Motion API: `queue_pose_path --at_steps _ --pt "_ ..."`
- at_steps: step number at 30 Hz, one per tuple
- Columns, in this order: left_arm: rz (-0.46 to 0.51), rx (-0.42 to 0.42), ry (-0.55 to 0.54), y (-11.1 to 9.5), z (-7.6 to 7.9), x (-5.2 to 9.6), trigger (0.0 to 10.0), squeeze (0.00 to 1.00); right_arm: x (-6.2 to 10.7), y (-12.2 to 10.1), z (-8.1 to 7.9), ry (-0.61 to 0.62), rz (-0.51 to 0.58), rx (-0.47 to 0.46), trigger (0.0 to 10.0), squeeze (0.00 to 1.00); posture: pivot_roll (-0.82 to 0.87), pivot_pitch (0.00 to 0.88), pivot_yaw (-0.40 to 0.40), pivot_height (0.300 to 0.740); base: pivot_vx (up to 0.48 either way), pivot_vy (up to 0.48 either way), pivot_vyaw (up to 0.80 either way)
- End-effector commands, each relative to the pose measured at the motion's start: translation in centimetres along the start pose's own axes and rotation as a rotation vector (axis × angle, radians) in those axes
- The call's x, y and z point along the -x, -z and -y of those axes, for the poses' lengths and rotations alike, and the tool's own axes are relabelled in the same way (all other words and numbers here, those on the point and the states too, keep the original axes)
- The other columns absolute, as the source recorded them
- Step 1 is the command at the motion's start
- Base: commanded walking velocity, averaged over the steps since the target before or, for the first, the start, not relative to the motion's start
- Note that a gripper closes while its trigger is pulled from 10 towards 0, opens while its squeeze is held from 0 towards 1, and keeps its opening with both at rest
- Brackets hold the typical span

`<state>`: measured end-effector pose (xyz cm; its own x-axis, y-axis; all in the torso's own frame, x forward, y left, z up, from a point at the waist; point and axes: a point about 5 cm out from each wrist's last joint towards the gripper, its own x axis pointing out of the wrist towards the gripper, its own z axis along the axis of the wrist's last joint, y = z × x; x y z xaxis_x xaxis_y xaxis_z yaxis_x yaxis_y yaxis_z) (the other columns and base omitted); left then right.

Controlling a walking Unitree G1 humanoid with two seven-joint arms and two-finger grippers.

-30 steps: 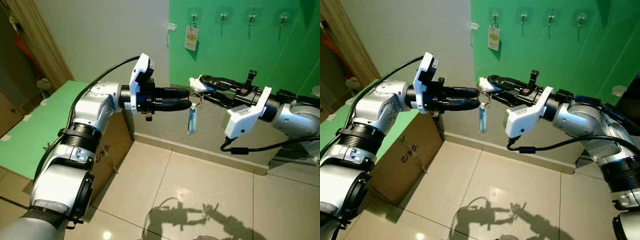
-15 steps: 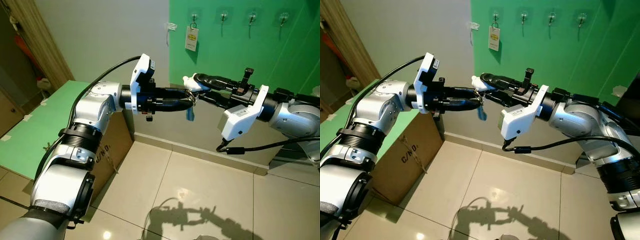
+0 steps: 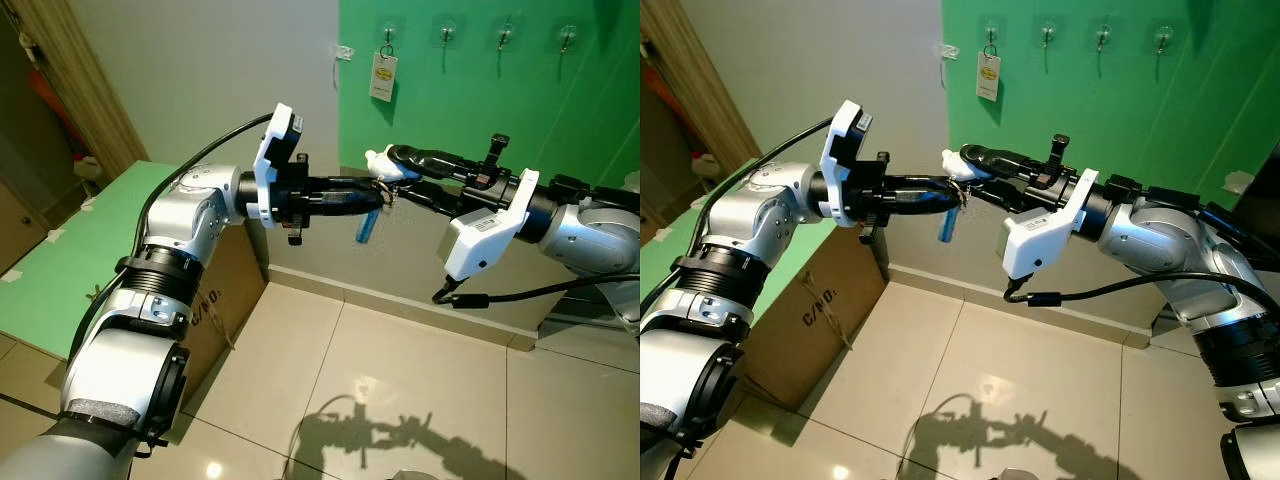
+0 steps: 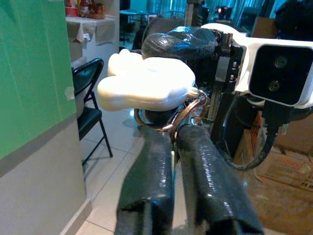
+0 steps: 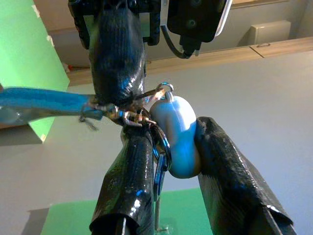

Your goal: Hang keys on a hook

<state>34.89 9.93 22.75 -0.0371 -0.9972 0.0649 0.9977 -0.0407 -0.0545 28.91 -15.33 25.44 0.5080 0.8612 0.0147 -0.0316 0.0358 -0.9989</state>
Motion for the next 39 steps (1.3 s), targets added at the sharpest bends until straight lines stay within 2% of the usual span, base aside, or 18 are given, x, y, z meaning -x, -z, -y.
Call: queue_pose_path --at_steps 1,18,27,28,29,30,32,39 --pt "0.031 -0.051 0.023 -1.7 0.1 0.0 0.0 0.00 0.1 0.1 0.4 0.007 -0.008 0.005 0.0 0.00 -0.27 0.000 0.103 0.740 0.000 0.000 0.00" --pt "0.082 -0.031 0.099 -2.1 1.0 0.0 0.0 0.00 0.3 0.4 0.3 0.025 -0.026 -0.036 0.0 0.00 -0.27 0.000 0.104 0.740 0.000 0.000 0.00" --pt "0.117 -0.023 0.101 -2.5 1.2 0.2 0.0 0.00 0.6 1.5 -0.7 -0.003 -0.104 -0.084 0.0 0.00 -0.26 0.000 0.103 0.740 0.000 0.000 0.00" --pt "0.130 -0.021 0.086 -2.5 1.2 0.2 0.0 0.00 0.7 2.3 -1.1 0.004 -0.167 -0.112 0.0 0.00 -0.26 0.000 0.101 0.740 0.000 0.000 0.00" --pt "0.148 -0.019 0.073 -2.6 1.1 0.1 0.0 0.00 0.9 3.1 -1.4 0.035 -0.237 -0.168 8.9 0.00 -0.25 0.000 0.099 0.740 0.000 0.000 0.00" --pt "0.169 -0.018 0.054 -2.7 1.1 0.1 0.0 0.00 1.2 3.7 -1.8 0.062 -0.297 -0.222 10.0 1.00 -0.25 0.000 0.096 0.740 0.000 0.000 0.00" --pt "0.189 -0.014 0.039 -2.8 1.2 0.1 0.0 0.00 1.5 4.3 -2.3 0.102 -0.354 -0.286 10.0 1.00 -0.25 0.000 0.096 0.740 0.000 0.000 0.00" --pt "0.189 0.004 0.035 -2.5 1.3 0.1 0.0 0.00 1.7 4.5 -3.3 0.202 -0.430 -0.370 10.0 1.00 -0.25 0.000 0.102 0.740 0.000 0.000 0.00"
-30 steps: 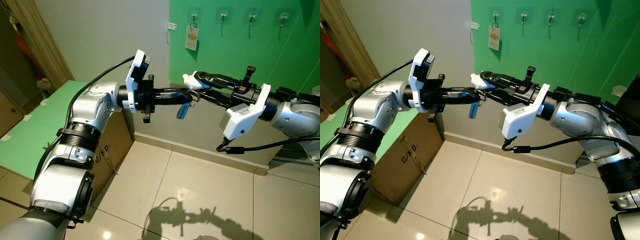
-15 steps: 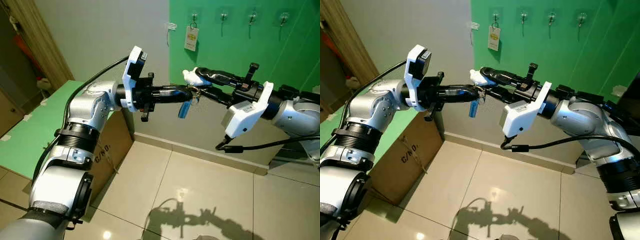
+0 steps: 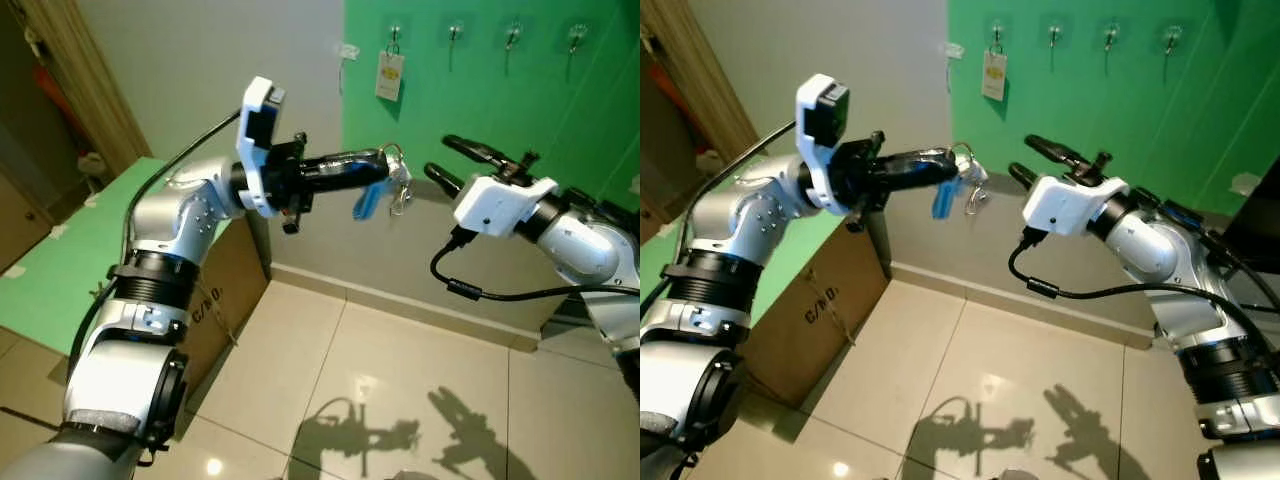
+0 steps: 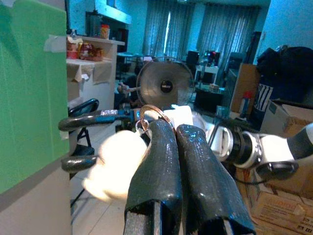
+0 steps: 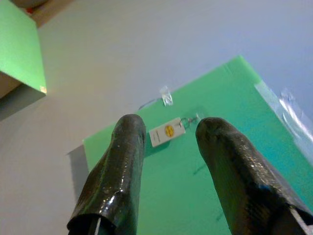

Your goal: Hang keys on a hook

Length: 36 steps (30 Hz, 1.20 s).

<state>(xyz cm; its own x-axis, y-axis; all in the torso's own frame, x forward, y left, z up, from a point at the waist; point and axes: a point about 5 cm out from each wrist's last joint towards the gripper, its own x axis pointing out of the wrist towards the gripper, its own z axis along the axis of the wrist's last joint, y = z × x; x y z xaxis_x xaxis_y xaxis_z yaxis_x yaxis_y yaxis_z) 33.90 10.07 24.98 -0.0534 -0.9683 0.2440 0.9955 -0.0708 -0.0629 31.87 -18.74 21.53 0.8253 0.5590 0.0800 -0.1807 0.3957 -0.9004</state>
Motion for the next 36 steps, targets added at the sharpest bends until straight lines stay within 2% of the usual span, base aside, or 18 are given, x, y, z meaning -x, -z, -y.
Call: queue_pose_path --at_steps 1,7,8,10,11,12,14,15,19,20,21,24,27,28,30,31,33,36 --pt "0.009 -0.007 0.007 -0.3 0.2 0.1 0.0 0.00 0.1 0.1 0.4 0.048 -0.019 -0.020 10.0 1.00 -0.25 0.000 0.102 0.740 0.000 0.000 0.00" --pt "-0.009 -0.015 -0.078 0.3 -0.3 0.2 0.0 0.00 0.2 0.7 -0.3 0.134 -0.096 -0.162 10.0 1.00 -0.25 0.000 0.112 0.740 0.000 0.000 0.00" --pt "-0.017 -0.021 -0.145 0.6 -0.8 0.3 0.0 0.00 0.4 1.0 -0.5 0.180 -0.127 -0.231 10.0 1.00 -0.25 0.000 0.116 0.740 0.000 0.000 0.00" --pt "-0.050 -0.044 -0.366 1.9 -2.0 1.2 0.0 0.00 1.2 2.4 -1.4 0.323 -0.237 -0.471 10.0 1.00 -0.25 0.000 0.123 0.740 0.000 0.000 0.00" --pt "-0.060 -0.047 -0.451 2.5 -2.4 1.7 0.0 0.00 1.6 3.0 -1.9 0.383 -0.280 -0.576 10.0 0.77 -0.25 0.000 0.124 0.740 0.000 0.000 0.00" --pt "-0.080 -0.060 -0.547 3.1 -2.7 2.4 0.0 0.00 1.9 3.4 -2.6 0.417 -0.313 -0.668 10.0 0.00 -0.25 0.000 0.130 0.740 0.000 0.000 0.00" --pt "-0.081 -0.039 -0.696 4.4 -3.0 3.7 0.0 0.00 2.6 3.8 -4.1 0.473 -0.353 -0.806 10.0 0.00 -0.24 0.000 0.132 0.740 0.000 0.000 0.00" --pt "-0.081 -0.039 -0.696 4.4 -3.0 3.7 0.0 0.00 2.6 3.8 -4.1 0.473 -0.353 -0.806 10.0 0.00 -0.24 0.000 0.132 0.740 0.000 0.000 0.00" --pt "-0.103 0.001 -0.927 7.3 -2.4 5.9 0.0 0.00 4.6 5.0 -7.1 0.580 -0.460 -1.031 10.0 0.00 -0.22 0.000 0.121 0.740 0.000 0.000 0.00" --pt "-0.108 -0.003 -1.052 8.3 -2.1 7.1 0.0 0.00 5.5 5.3 -8.1 0.629 -0.491 -1.121 10.0 0.00 -0.21 0.000 0.114 0.740 0.000 0.000 0.00" --pt "-0.108 -0.003 -1.052 8.3 -2.1 7.1 0.0 0.00 5.5 5.3 -8.1 0.629 -0.491 -1.121 10.0 0.00 -0.21 0.000 0.114 0.740 0.000 0.000 0.00" --pt "-0.121 -0.063 -1.237 10.0 -0.5 8.9 0.0 0.00 7.1 4.4 -9.9 0.642 -0.472 -1.147 10.0 0.00 -0.18 0.000 0.095 0.740 0.000 0.000 0.00" --pt "-0.160 -0.132 -1.248 10.5 0.3 8.9 0.0 0.00 7.5 4.0 -10.3 0.643 -0.458 -1.152 10.0 0.00 -0.17 0.000 0.087 0.740 0.000 0.000 0.00" --pt "-0.198 -0.208 -1.246 10.7 1.0 8.8 0.0 0.00 7.8 3.7 -10.6 0.633 -0.447 -1.143 10.0 0.00 -0.16 0.000 0.085 0.740 0.000 0.000 0.00" --pt "-0.287 -0.250 -1.248 12.6 2.8 8.3 0.0 0.00 8.0 2.0 -11.4 0.579 -0.336 -1.221 10.0 0.00 -0.15 0.000 0.071 0.740 0.000 0.000 0.00" --pt "-0.330 -0.197 -1.261 14.2 3.9 8.2 0.0 0.00 8.3 1.0 -12.0 0.554 -0.303 -1.232 10.0 0.00 -0.15 0.000 0.066 0.740 0.000 0.000 0.00" --pt "-0.325 -0.132 -1.282 15.2 4.7 8.1 0.0 0.00 9.0 0.9 -12.9 0.548 -0.347 -1.227 10.0 0.00 -0.14 0.000 0.053 0.740 0.000 0.000 0.00" --pt "-0.311 -0.116 -1.308 15.6 5.3 8.2 0.0 0.00 9.5 0.7 -13.8 0.534 -0.369 -1.243 10.0 0.00 -0.13 0.000 0.049 0.740 0.000 0.000 0.00"
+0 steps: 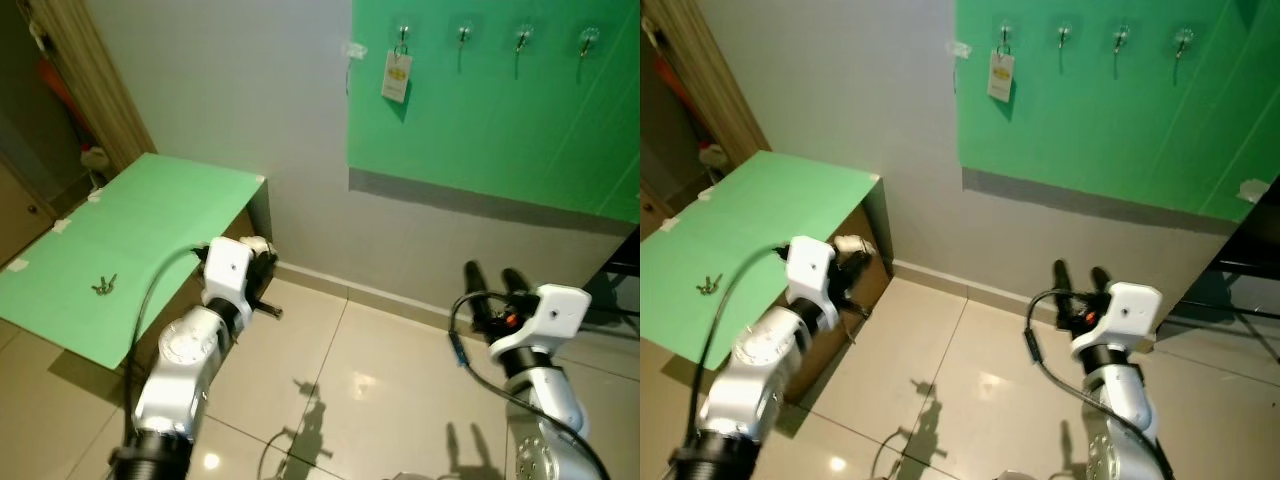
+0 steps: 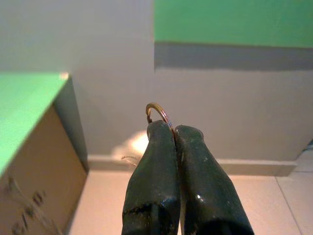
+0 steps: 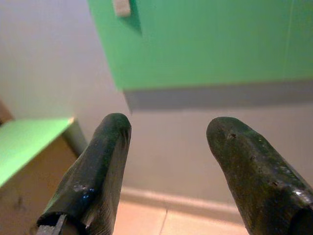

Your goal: Hang keys on a hook

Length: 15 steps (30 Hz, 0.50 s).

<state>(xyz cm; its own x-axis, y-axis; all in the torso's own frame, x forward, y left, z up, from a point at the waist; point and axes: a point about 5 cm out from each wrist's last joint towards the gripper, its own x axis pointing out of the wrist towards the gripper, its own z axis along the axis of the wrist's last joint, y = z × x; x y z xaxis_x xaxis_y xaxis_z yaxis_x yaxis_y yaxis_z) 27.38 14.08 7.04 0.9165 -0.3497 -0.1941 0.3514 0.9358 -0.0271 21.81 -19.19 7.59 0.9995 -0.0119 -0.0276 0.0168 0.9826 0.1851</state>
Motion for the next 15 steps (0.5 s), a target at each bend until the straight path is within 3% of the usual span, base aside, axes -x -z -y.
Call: queue_pose_path --at_steps 1,8,9,10,15 --pt "0.045 0.000 -0.025 -1.1 -0.5 0.1 0.0 0.00 0.1 -0.1 -0.2 -0.013 0.011 0.014 10.0 0.00 -0.13 0.000 0.051 0.740 0.000 0.000 0.00" --pt "0.055 -0.027 -0.023 -1.5 -0.5 -0.7 0.0 0.00 -1.5 -0.8 -0.5 -0.021 0.038 0.035 10.0 0.00 -0.15 0.000 0.056 0.740 0.000 0.000 0.00" --pt "0.060 -0.028 -0.015 -1.7 -0.3 -0.9 2.4 0.00 -1.8 -1.0 -0.6 -0.027 0.046 0.036 10.0 0.00 -0.15 0.000 0.055 0.740 0.000 0.000 0.00" --pt "0.067 -0.036 -0.015 -1.9 -0.2 -1.1 10.0 0.00 -2.1 -1.2 -0.8 -0.047 0.054 0.057 10.0 0.00 -0.15 0.000 0.056 0.740 0.000 0.000 0.00" --pt "0.136 -0.064 -0.026 -2.9 0.0 -1.6 10.0 0.00 -2.4 -1.6 -1.1 -0.074 0.096 0.131 10.0 0.00 -0.16 0.000 0.058 0.740 0.000 0.000 0.00"
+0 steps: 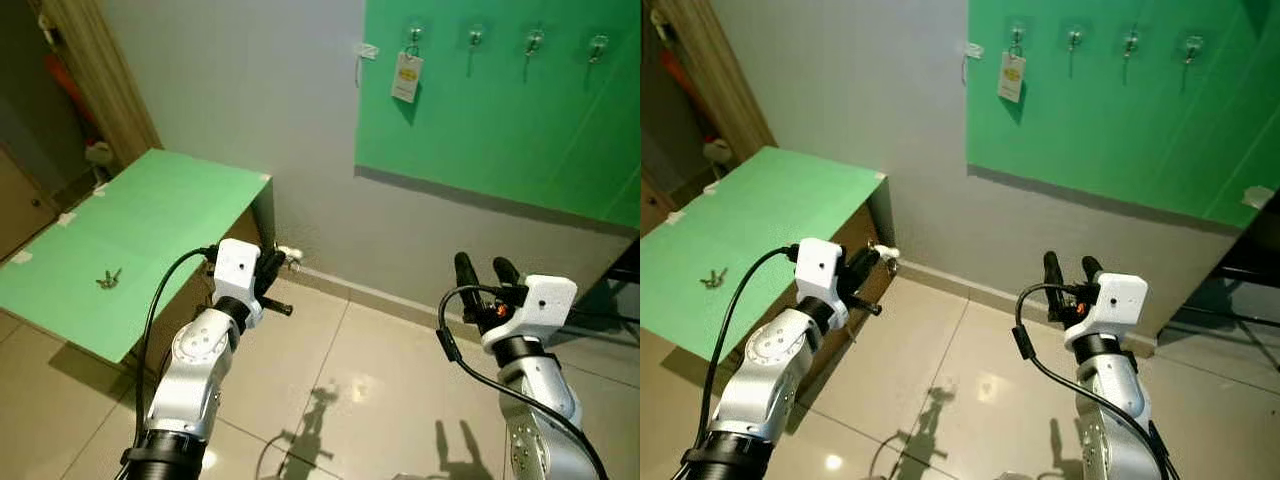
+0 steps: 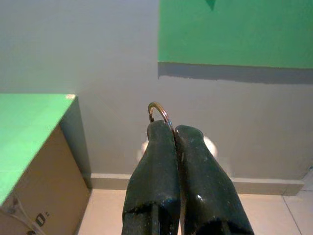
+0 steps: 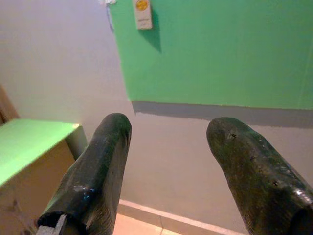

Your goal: Hang keys on a hook

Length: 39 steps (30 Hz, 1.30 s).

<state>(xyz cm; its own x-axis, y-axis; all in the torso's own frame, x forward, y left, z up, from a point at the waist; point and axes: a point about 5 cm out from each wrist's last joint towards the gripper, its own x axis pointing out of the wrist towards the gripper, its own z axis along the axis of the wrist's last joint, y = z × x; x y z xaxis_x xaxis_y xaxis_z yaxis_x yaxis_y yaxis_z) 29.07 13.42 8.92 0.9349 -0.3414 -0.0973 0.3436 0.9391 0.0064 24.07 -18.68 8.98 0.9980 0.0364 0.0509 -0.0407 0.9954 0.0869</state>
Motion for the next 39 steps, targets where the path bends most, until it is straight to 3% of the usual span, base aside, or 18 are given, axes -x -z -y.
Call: queue_pose_path --at_steps 1,2,3,7,9,12,13,14,15,20,25,39 --pt "0.077 -0.105 -0.020 -1.3 -0.2 -0.4 10.0 0.00 -0.3 -0.4 -0.3 -0.019 0.042 0.053 10.0 0.00 -0.16 0.000 0.059 0.740 0.000 0.000 0.00" --pt "0.077 -0.105 -0.020 -1.3 -0.2 -0.4 10.0 0.00 -0.3 -0.4 -0.3 -0.019 0.042 0.053 10.0 0.00 -0.16 0.000 0.059 0.740 0.000 0.000 0.00" --pt "0.123 -0.165 -0.040 -2.0 -0.5 -0.5 10.0 0.00 -0.4 -0.5 -0.3 -0.019 0.054 0.061 10.0 0.00 -0.16 0.000 0.059 0.740 0.000 0.000 0.00" --pt "0.183 -0.260 -0.069 -3.1 -1.0 -0.8 10.0 0.00 -0.8 -0.5 -0.3 -0.005 0.058 0.053 10.0 0.00 -0.16 0.000 0.059 0.740 0.000 0.000 0.00" --pt "0.168 -0.259 -0.077 -3.1 -1.2 -1.1 10.0 0.00 -0.9 -0.5 -0.2 0.010 0.059 0.046 10.0 0.00 -0.16 0.000 0.061 0.740 0.000 0.000 0.00" --pt "0.153 -0.230 -0.089 -2.9 -1.4 -1.3 10.0 0.00 -1.1 -0.5 -0.1 0.021 0.059 0.055 10.0 0.00 -0.16 0.000 0.064 0.740 0.000 0.000 0.00" --pt "0.135 -0.118 -0.099 -2.5 -1.6 -1.5 10.0 0.00 -1.2 -0.3 0.3 0.050 0.050 0.061 10.0 0.00 -0.16 0.000 0.066 0.740 0.000 0.000 0.00" --pt "0.135 -0.118 -0.099 -2.5 -1.6 -1.5 10.0 0.00 -1.2 -0.3 0.3 0.050 0.050 0.061 10.0 0.00 -0.16 0.000 0.066 0.740 0.000 0.000 0.00" --pt "0.133 -0.037 -0.102 -2.3 -1.6 -1.6 10.0 0.00 -1.3 -0.3 0.7 0.069 0.049 0.063 10.0 0.00 -0.16 0.000 0.065 0.740 0.000 0.000 0.00" --pt "0.134 0.018 -0.076 -1.9 -0.9 -2.0 10.0 0.00 -1.7 -0.5 0.9 0.070 0.050 0.089 10.0 0.00 -0.18 0.000 0.063 0.740 0.074 0.058 0.00" --pt "0.129 0.017 -0.025 -1.9 -0.1 -2.6 10.0 0.00 -2.2 -0.8 0.9 0.063 0.052 0.115 10.0 0.00 -0.19 0.000 0.072 0.740 0.429 0.058 0.00" --pt "0.119 0.005 0.037 -2.5 0.1 -3.7 10.0 0.00 -2.8 -0.3 -0.2 0.046 0.042 0.123 10.0 0.00 -0.19 0.000 0.090 0.740 0.450 0.000 0.00"
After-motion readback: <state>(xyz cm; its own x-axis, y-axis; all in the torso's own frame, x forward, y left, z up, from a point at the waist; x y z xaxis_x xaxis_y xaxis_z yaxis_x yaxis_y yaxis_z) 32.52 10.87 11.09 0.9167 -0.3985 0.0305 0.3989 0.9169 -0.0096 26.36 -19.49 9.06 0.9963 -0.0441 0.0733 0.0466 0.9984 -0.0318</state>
